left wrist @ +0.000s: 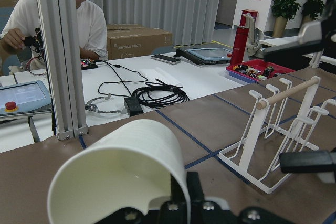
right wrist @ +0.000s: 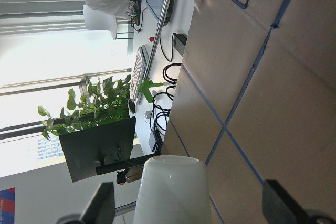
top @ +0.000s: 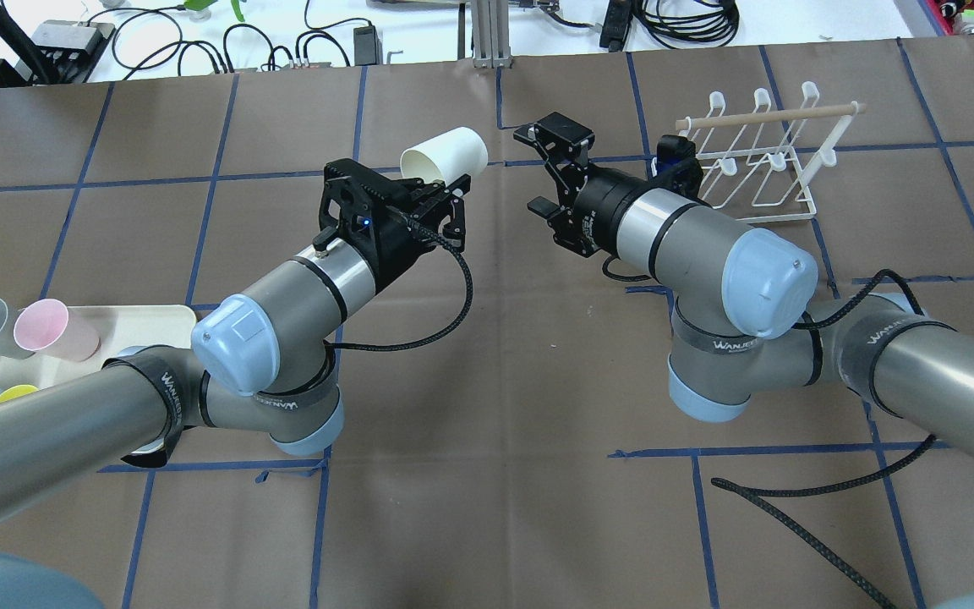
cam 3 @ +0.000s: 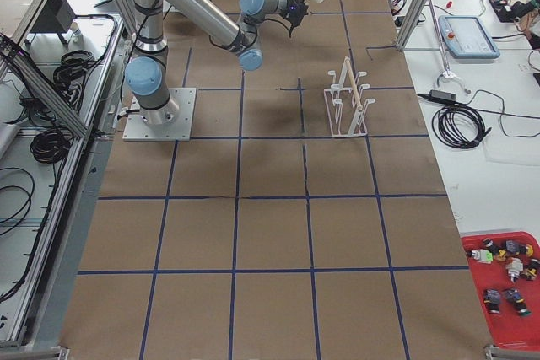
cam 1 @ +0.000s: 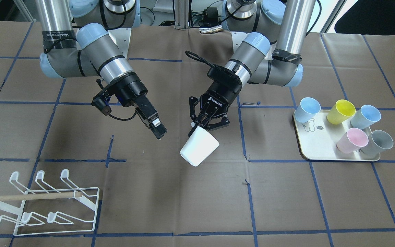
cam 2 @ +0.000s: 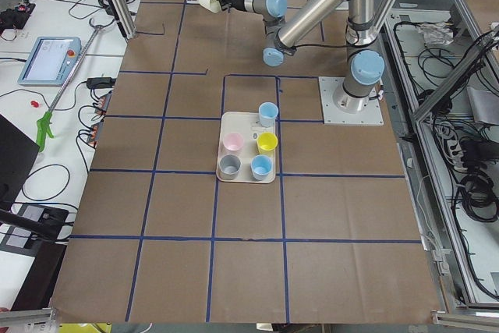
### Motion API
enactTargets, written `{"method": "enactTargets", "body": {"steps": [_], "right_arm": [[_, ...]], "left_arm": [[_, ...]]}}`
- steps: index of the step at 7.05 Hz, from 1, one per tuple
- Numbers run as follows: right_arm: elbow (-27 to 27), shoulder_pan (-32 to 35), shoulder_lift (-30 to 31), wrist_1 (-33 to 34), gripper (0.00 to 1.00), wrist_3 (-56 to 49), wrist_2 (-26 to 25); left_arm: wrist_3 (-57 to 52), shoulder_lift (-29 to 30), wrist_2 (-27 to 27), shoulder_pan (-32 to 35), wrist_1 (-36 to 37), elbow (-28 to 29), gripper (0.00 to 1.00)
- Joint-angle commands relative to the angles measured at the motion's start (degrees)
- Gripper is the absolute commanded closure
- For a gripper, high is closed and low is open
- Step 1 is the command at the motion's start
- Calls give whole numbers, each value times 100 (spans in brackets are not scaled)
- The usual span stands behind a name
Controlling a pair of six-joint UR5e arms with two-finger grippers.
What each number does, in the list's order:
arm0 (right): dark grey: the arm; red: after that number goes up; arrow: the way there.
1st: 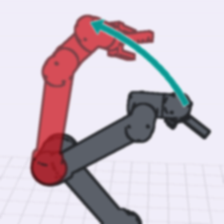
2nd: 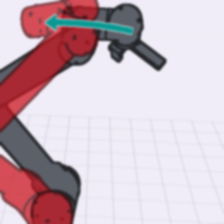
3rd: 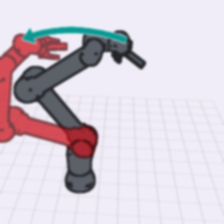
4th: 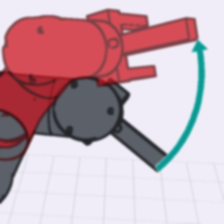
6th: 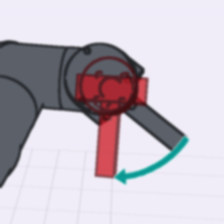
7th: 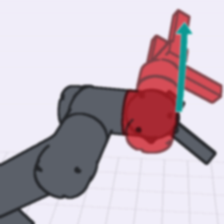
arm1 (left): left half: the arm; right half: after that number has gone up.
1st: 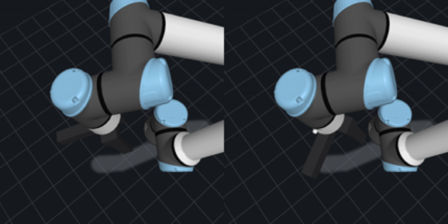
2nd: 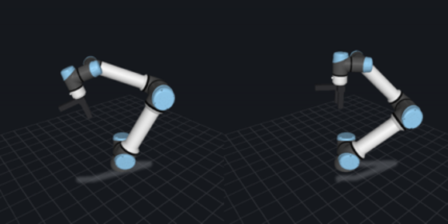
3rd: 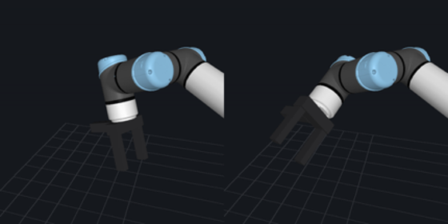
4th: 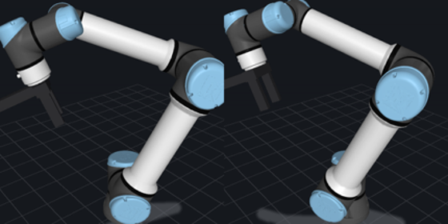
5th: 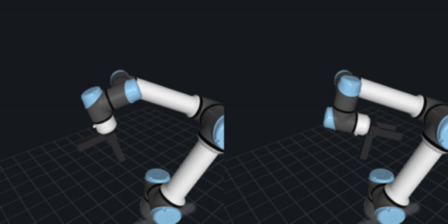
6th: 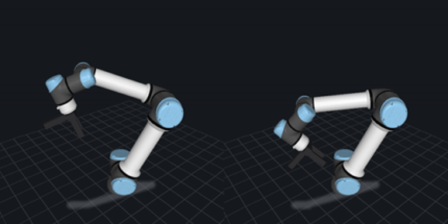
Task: Transfer IKEA cup to right arm and place on rack
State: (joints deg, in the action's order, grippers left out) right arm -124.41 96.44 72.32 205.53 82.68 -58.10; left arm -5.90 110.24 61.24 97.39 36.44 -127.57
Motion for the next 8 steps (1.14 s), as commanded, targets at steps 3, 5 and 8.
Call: {"method": "enactTargets", "body": {"steps": [3,5,8], "right_arm": [[423,199,-489,-49,0,29,114],[698,296,-623,-171,0,81,97],[725,314,-649,-180,0,90,106]], "left_arm": [[1,6,-7,8,-6,4,97],[1,15,-16,25,-14,-5,97],[1,23,-16,26,-14,-5,97]]}}
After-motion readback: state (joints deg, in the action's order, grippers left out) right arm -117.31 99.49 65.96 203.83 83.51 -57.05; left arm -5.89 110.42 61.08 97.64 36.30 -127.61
